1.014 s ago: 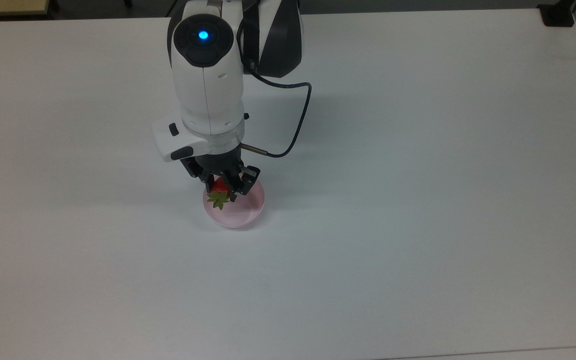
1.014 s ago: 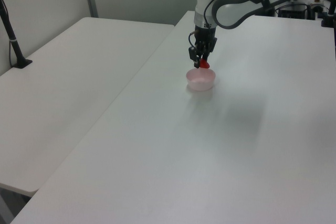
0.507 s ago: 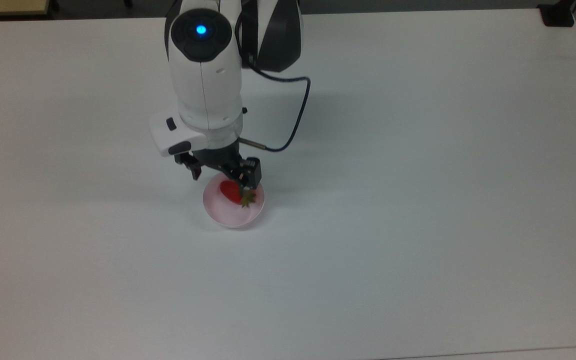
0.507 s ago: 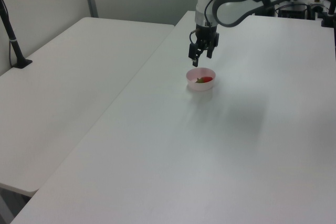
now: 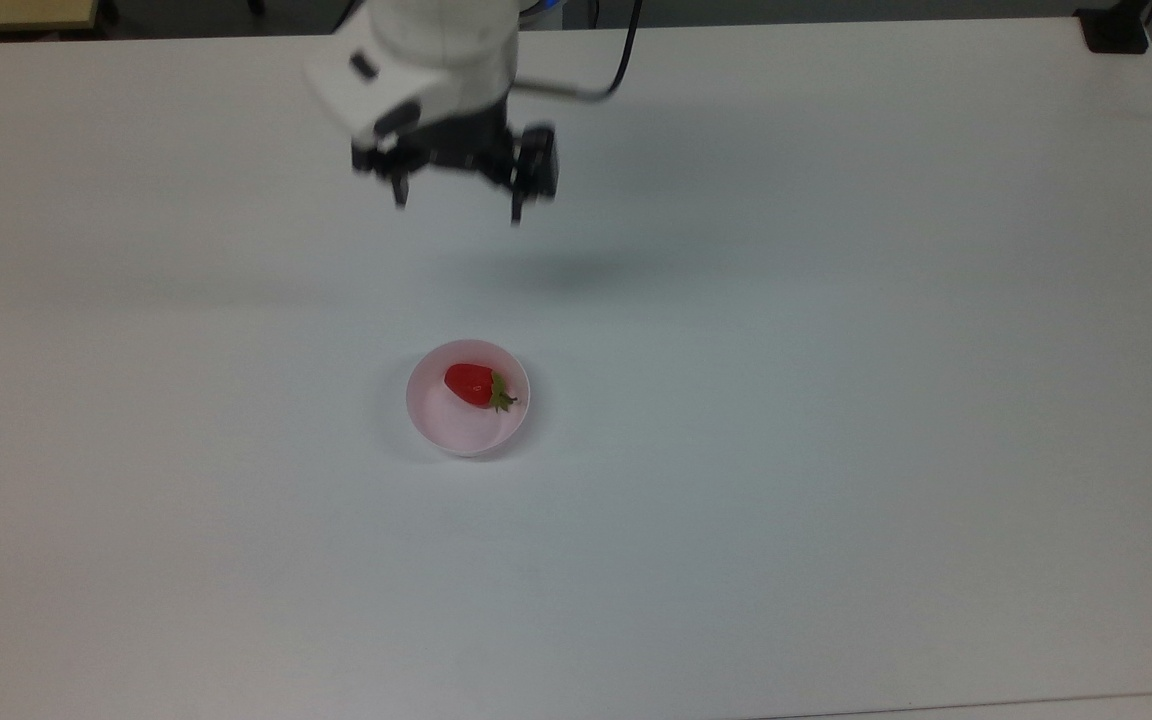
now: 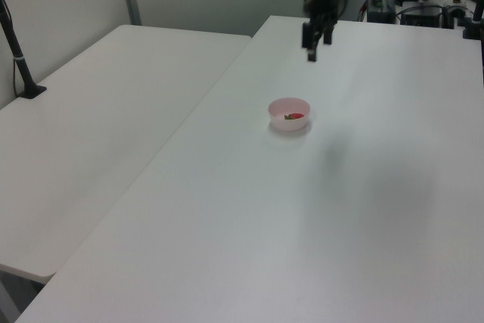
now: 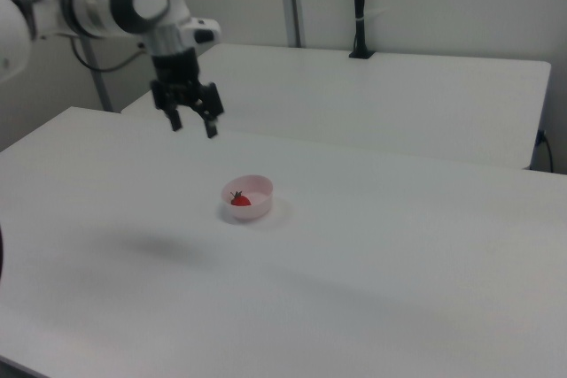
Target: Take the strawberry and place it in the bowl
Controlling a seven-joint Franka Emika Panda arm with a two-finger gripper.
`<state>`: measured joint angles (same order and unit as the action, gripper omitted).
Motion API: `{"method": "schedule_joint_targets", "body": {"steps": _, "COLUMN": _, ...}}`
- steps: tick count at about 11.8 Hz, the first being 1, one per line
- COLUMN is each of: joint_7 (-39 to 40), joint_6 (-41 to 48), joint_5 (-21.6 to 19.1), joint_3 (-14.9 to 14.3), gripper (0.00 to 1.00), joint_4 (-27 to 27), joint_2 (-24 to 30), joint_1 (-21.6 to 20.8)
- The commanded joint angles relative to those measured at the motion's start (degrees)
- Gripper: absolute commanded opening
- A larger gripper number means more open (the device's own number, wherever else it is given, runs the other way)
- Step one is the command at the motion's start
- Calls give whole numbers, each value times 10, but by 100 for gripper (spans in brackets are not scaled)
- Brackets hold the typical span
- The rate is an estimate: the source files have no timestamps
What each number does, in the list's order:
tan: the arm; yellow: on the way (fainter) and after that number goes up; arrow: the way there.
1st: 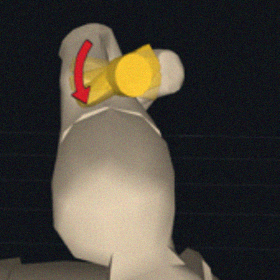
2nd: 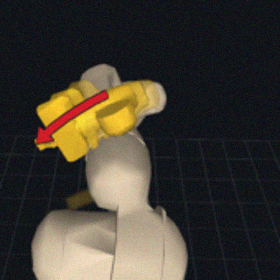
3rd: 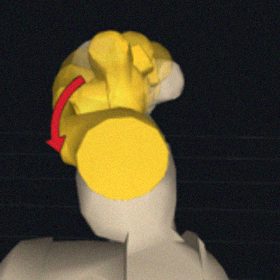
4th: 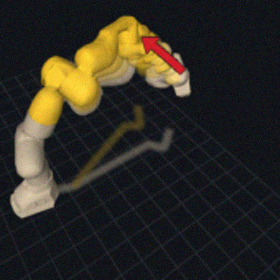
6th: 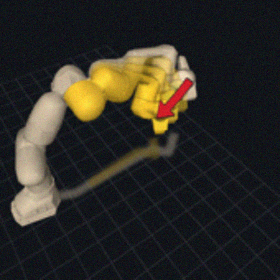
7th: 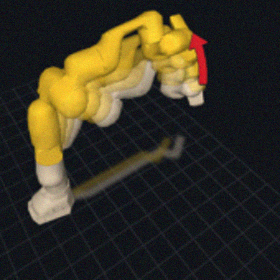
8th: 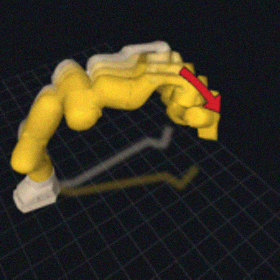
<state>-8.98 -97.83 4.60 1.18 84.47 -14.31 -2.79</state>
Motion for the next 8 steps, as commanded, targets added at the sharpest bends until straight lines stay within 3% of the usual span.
{"method": "schedule_joint_targets", "body": {"steps": 1, "joint_7": 34, "joint_6": 68, "joint_5": -3, "joint_3": -14, "gripper": 100, "joint_4": 32, "joint_2": 80, "joint_1": -34}}
{"method": "schedule_joint_targets", "body": {"steps": 5, "joint_7": 29, "joint_6": 65, "joint_5": -3, "joint_3": -14, "gripper": 100, "joint_4": 75, "joint_2": 140, "joint_1": -30}}
{"method": "schedule_joint_targets", "body": {"steps": 8, "joint_7": 30, "joint_6": 69, "joint_5": -3, "joint_3": -14, "gripper": 100, "joint_4": 74, "joint_2": 142, "joint_1": -28}}
